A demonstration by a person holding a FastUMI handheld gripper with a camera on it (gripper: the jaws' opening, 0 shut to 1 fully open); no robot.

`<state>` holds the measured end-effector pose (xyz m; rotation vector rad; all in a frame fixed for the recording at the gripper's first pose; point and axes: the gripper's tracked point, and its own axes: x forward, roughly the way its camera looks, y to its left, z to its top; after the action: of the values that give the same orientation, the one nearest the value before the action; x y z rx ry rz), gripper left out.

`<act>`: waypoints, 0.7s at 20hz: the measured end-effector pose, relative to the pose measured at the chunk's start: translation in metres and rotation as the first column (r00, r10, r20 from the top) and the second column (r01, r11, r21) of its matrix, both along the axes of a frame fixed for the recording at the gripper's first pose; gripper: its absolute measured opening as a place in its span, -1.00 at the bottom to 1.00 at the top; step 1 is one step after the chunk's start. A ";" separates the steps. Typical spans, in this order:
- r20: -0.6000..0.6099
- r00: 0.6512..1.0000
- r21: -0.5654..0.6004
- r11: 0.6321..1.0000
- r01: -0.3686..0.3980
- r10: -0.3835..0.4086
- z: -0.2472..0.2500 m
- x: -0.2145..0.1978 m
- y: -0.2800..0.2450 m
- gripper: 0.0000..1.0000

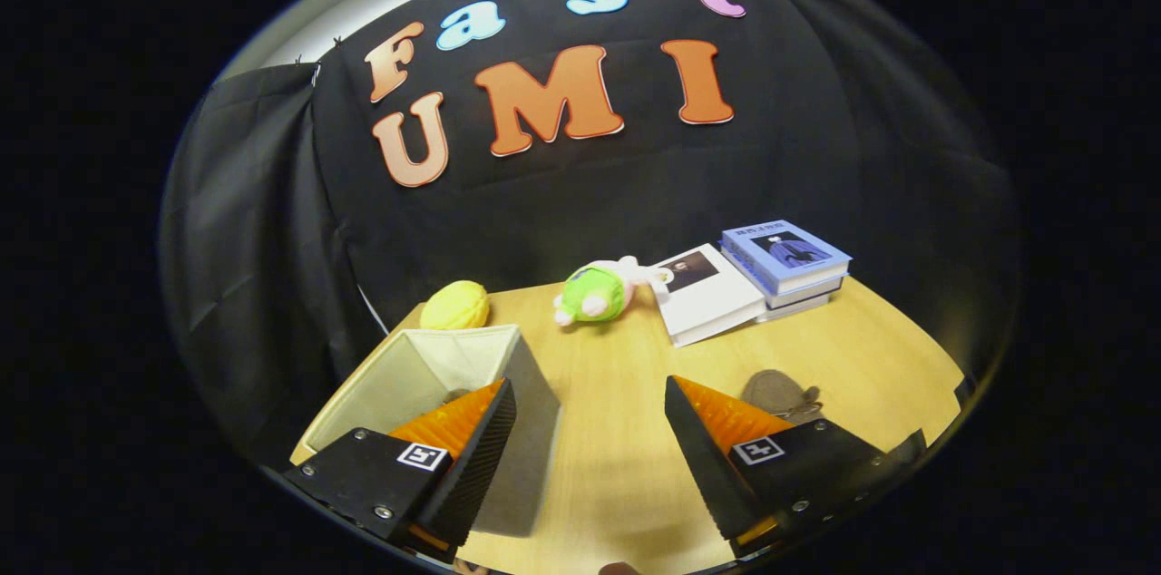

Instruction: Open the storage box then place both shoes into the box .Put the left shoe in first, then the right shoe, with the right side of both shoes facing outward in a uniform manner.

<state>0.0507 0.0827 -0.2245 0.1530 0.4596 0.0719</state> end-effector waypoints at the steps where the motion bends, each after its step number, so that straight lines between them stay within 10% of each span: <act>1: -0.002 1.000 -0.006 1.000 0.027 -0.027 -0.004 -0.001 -0.018 0.97; 14: -0.131 0.977 -0.071 0.985 0.157 -0.165 -0.095 -0.033 -0.178 0.97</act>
<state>0.0179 -0.0952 -0.3199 0.1360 0.5838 -0.1125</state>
